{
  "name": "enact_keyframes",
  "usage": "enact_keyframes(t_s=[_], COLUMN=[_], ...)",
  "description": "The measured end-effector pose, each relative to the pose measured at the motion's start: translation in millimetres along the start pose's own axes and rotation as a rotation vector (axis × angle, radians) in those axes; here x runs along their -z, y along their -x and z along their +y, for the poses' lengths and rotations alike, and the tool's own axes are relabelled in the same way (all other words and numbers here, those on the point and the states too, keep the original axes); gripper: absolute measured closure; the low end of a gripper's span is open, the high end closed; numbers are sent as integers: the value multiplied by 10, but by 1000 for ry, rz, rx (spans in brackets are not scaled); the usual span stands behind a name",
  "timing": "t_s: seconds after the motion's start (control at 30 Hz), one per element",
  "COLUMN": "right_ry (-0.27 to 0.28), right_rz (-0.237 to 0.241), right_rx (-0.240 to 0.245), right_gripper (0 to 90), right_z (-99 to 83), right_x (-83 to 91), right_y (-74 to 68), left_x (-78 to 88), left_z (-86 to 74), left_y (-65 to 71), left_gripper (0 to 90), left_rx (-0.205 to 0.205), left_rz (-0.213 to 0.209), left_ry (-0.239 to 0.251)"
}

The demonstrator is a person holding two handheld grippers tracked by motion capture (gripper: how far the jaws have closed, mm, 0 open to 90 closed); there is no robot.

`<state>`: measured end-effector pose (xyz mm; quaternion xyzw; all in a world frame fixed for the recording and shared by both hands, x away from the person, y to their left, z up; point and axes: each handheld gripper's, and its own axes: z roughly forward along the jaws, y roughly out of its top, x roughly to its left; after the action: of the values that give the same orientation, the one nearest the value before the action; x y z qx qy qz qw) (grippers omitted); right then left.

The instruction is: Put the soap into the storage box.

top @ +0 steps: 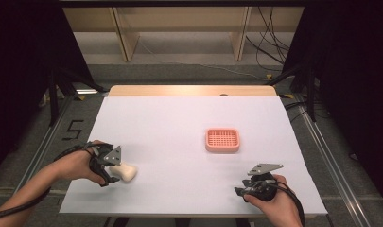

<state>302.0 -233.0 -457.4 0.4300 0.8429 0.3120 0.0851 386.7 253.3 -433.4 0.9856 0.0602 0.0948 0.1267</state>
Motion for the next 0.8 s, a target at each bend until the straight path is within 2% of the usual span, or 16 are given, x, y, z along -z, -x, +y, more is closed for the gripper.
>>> enact_keyframes(t_s=[0.13,0.17,0.2,0.23,0.3,0.33,0.37,0.4,0.5,0.53,0.67,0.7,0.73,0.8], right_ry=[-12,-9,-9,-2,-6,-8,-8,-9,-1,-7,-7,0,-13,-5], right_rz=[-1,-1,-1,-5,1,-3,-3,-3,-6,-1,-3,1,1,0], right_rx=[7,6,6,20,3,3,3,0,17,2,12,-5,-2,11], right_gripper=[556,556,555,554,552,552,552,551,549,549,546,546,545,544], right_z=[4,5,5,1,4,5,5,5,2,5,-1,-3,1,-4], right_x=[9,9,9,3,5,8,8,7,-1,6,-5,-15,-6,-18], right_y=[13,13,12,20,14,16,16,19,28,18,27,20,25,35], left_x=[-38,-46,-53,-59,-74,-76,-76,-90,-126,-134,-161,-165,-171,-174], left_z=[20,27,30,41,52,67,67,84,93,95,99,100,99,99], left_y=[-73,-96,-100,-124,-128,-145,-145,-152,-162,-174,-191,-193,-194,-200], left_gripper=[220,220,220,219,221,224,223,222,222,223,217,214,211,217], left_rx=[-11,-28,-16,-36,-32,-48,-48,-57,-62,-69,-81,-83,-84,-91], left_rz=[-12,-9,-10,-10,-12,-16,-16,-30,-35,-36,-51,-56,-63,-73], left_ry=[-11,-9,-10,-14,-3,-7,-7,-19,-36,-45,-49,-51,-51,-55])
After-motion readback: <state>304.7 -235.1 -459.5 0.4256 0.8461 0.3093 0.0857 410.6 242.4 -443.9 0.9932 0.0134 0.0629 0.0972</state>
